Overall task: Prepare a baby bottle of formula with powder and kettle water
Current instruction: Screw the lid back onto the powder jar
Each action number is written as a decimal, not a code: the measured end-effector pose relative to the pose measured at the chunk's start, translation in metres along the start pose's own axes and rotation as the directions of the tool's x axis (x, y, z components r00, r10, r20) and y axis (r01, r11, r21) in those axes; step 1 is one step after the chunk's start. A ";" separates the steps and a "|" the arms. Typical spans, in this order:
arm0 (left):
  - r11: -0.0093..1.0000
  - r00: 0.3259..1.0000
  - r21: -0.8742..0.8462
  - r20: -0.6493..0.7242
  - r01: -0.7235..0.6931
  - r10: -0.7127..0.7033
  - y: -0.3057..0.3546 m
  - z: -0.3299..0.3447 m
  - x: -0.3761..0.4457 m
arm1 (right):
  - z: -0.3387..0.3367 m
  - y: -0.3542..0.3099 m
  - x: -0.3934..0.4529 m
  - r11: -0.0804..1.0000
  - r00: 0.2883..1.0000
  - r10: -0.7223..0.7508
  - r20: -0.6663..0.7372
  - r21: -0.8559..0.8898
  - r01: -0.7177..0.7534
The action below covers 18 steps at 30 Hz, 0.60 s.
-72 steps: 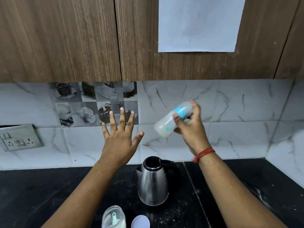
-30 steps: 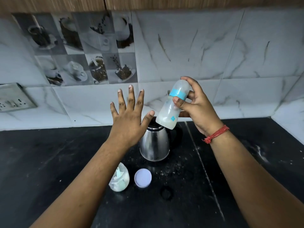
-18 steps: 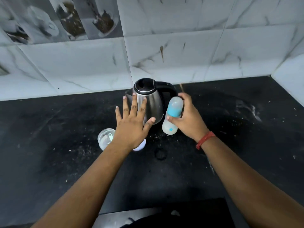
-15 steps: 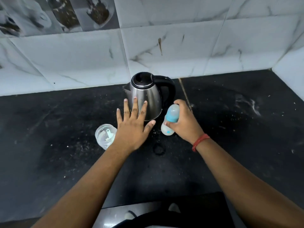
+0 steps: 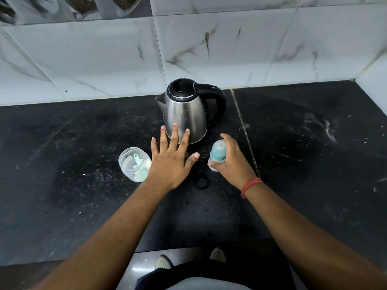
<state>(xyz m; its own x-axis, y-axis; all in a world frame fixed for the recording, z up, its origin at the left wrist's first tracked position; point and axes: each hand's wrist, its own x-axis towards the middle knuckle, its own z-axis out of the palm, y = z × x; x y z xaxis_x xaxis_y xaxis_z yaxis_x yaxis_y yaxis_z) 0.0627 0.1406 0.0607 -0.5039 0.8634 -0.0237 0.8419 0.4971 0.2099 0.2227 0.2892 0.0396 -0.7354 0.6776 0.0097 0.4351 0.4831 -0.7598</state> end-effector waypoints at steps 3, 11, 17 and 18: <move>1.000 0.999 -0.013 -0.037 0.019 -0.020 -0.005 -0.012 0.005 | -0.007 -0.011 0.004 0.995 0.991 -0.093 -0.100 -0.056 0.088; 0.996 0.986 -0.059 -0.147 0.071 -0.079 -0.049 -0.046 -0.001 | 0.015 -0.090 0.025 0.832 0.835 -0.541 -0.103 -0.212 0.513; 0.955 0.966 -0.264 -0.177 0.137 -0.187 -0.102 -0.042 -0.041 | 0.088 -0.094 0.038 0.855 0.879 -0.200 0.433 -0.361 0.373; 0.938 0.964 -0.310 -0.161 0.152 -0.209 -0.110 -0.039 -0.048 | 0.099 -0.091 0.040 0.837 0.869 -0.153 0.470 -0.406 0.367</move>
<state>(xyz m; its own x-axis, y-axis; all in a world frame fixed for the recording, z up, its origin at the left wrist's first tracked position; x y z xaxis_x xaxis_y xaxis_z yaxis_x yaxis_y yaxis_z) -0.0129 0.0413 0.0765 -0.6933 0.7149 0.0908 0.6537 0.5709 0.4967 0.1021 0.2177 0.0453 -0.9500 0.2543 -0.1815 0.3055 0.8778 -0.3689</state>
